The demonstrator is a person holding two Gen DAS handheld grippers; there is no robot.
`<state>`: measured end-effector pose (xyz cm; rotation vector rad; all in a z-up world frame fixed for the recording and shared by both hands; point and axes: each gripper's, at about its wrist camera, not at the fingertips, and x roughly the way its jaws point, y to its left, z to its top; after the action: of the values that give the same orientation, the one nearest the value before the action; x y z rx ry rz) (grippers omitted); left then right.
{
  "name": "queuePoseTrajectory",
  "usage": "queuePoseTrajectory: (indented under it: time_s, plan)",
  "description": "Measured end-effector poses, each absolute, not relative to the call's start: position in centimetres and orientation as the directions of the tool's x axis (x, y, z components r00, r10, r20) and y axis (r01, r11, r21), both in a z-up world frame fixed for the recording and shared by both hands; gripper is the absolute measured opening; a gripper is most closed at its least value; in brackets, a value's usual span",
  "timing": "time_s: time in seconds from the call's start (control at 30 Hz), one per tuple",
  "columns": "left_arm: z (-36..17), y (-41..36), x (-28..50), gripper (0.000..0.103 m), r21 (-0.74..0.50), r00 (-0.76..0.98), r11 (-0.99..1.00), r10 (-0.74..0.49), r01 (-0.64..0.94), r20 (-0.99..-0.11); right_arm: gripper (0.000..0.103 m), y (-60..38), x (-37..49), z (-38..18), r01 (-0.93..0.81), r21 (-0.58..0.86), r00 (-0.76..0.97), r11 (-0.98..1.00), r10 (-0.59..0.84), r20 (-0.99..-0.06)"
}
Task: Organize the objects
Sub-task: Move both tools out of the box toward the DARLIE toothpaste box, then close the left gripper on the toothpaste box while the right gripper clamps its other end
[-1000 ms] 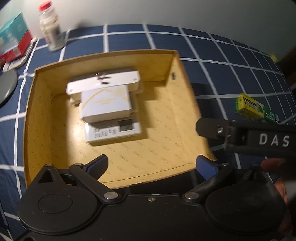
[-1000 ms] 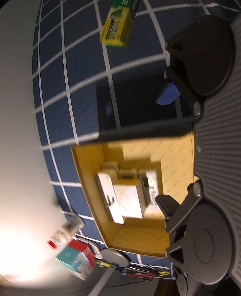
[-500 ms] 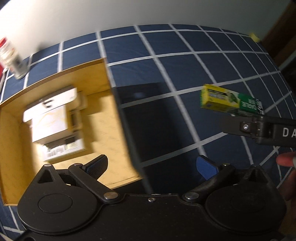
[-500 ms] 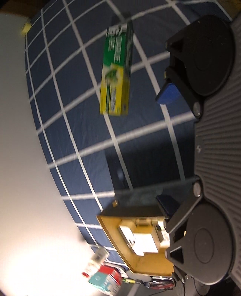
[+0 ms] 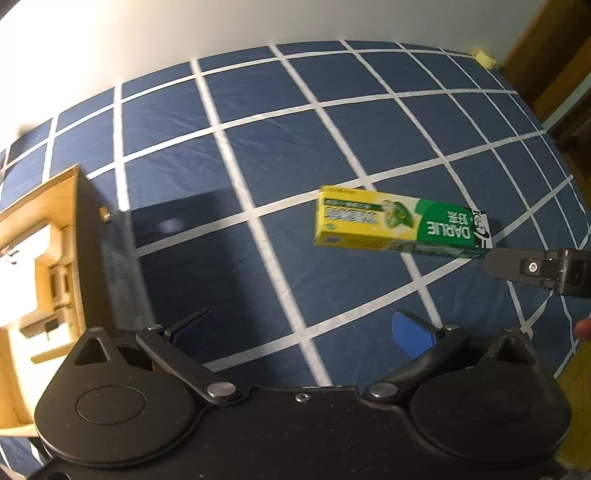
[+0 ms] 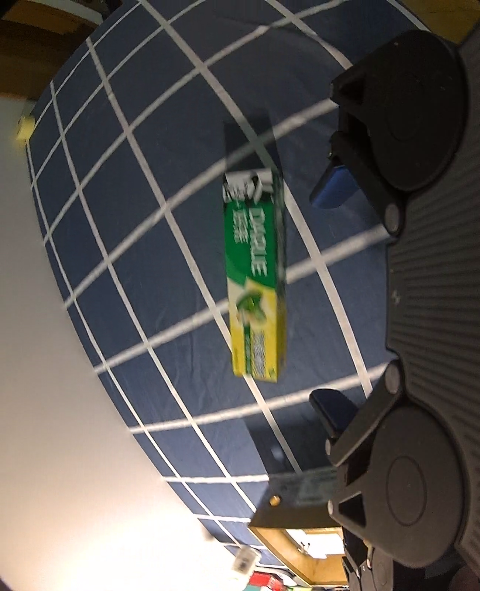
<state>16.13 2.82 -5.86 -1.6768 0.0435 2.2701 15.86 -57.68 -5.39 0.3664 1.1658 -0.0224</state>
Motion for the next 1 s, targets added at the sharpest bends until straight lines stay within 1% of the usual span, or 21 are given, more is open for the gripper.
queuePoseTrajectory:
  time_s: [0.27,0.5,0.73,1.0]
  plan:
    - [-6.8,6.4,14.2,0.103,-0.154,-0.261,-0.962,0.213,-0.226,-0.942,0.103,-62.6,17.8,-7.1,0.234,0.287,0.386,0.929,0.182,-0.905]
    - [-8.4,8.8,12.0,0.103,-0.109,-0.225,-0.959,0.171,-0.262,-0.959,0.103,-65.1,20.0,-9.6,0.265,0.309,0.356,0.913,0.205,-0.912]
    - [-11.0,10.3,8.9,0.103,-0.108,-0.165,-0.946,0.165,-0.307,-0.972,0.103,-66.0,22.6,-12.5,0.264,0.302,0.3,0.916,0.219,-0.928]
    - [-14.6,12.1,6.0,0.103,-0.177,-0.072,-0.918,0.215,-0.354,-0.974,0.103,-66.5,25.7,-15.9,0.294,0.303,0.226,0.907,0.242,-0.944]
